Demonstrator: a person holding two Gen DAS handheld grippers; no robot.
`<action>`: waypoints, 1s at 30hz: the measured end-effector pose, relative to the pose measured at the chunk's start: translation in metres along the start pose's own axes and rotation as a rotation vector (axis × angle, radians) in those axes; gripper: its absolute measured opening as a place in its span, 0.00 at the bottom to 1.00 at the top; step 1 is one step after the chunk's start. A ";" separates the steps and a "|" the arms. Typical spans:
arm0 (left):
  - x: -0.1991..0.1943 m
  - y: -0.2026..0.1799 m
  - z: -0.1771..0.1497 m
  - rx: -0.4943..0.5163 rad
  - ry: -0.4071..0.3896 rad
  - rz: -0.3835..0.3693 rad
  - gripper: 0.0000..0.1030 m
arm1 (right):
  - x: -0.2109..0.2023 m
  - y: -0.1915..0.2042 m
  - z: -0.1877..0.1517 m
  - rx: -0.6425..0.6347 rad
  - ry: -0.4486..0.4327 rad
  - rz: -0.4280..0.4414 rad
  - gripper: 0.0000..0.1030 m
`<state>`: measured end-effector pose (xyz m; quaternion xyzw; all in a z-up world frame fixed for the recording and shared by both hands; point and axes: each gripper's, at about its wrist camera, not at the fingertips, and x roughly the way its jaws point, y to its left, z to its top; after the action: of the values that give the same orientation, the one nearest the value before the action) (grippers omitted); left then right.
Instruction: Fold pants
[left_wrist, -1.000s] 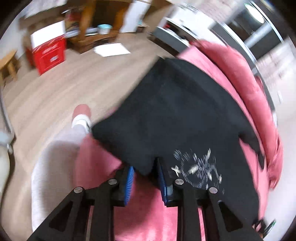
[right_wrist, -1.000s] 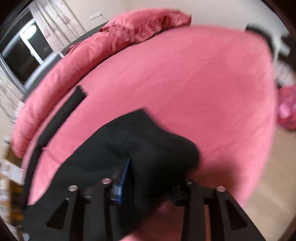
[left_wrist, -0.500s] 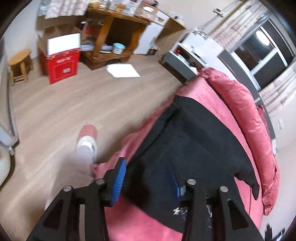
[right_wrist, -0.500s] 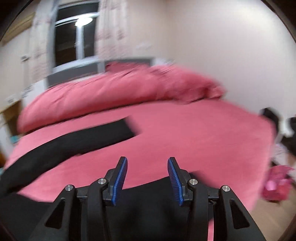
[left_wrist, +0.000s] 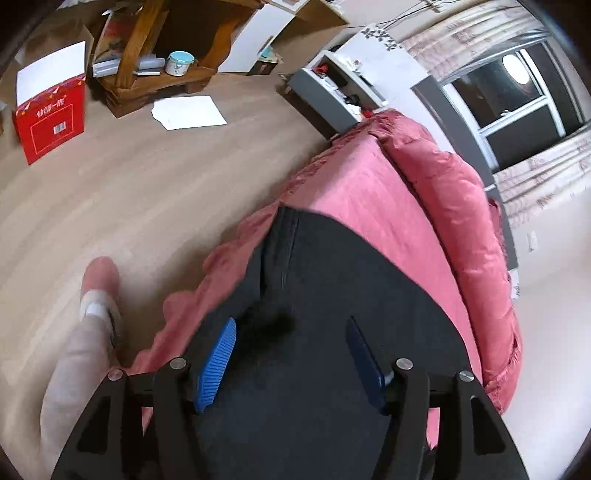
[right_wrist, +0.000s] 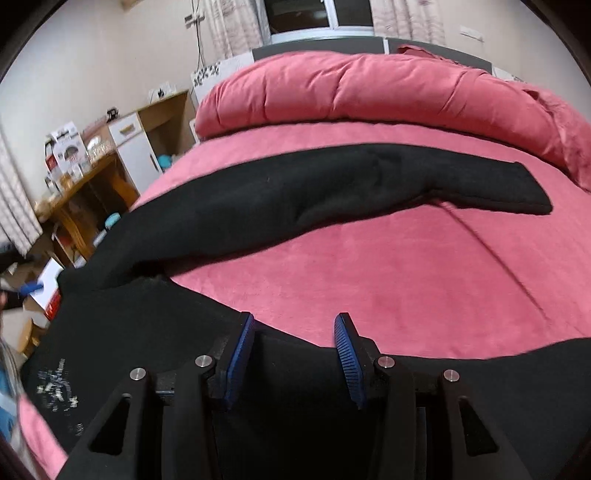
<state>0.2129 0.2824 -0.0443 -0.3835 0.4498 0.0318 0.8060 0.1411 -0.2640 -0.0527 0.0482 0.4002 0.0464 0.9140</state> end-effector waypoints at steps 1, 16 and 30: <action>0.007 -0.002 0.011 0.001 -0.012 0.003 0.62 | 0.007 0.003 -0.002 -0.009 0.008 -0.003 0.44; 0.144 0.011 0.093 -0.077 0.143 -0.054 0.72 | 0.023 0.015 -0.016 -0.035 -0.051 -0.006 0.52; 0.108 -0.037 0.079 0.091 0.048 -0.136 0.09 | 0.020 0.017 -0.017 -0.036 -0.051 -0.009 0.53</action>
<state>0.3477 0.2757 -0.0797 -0.3769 0.4428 -0.0528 0.8119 0.1416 -0.2438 -0.0769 0.0311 0.3761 0.0482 0.9248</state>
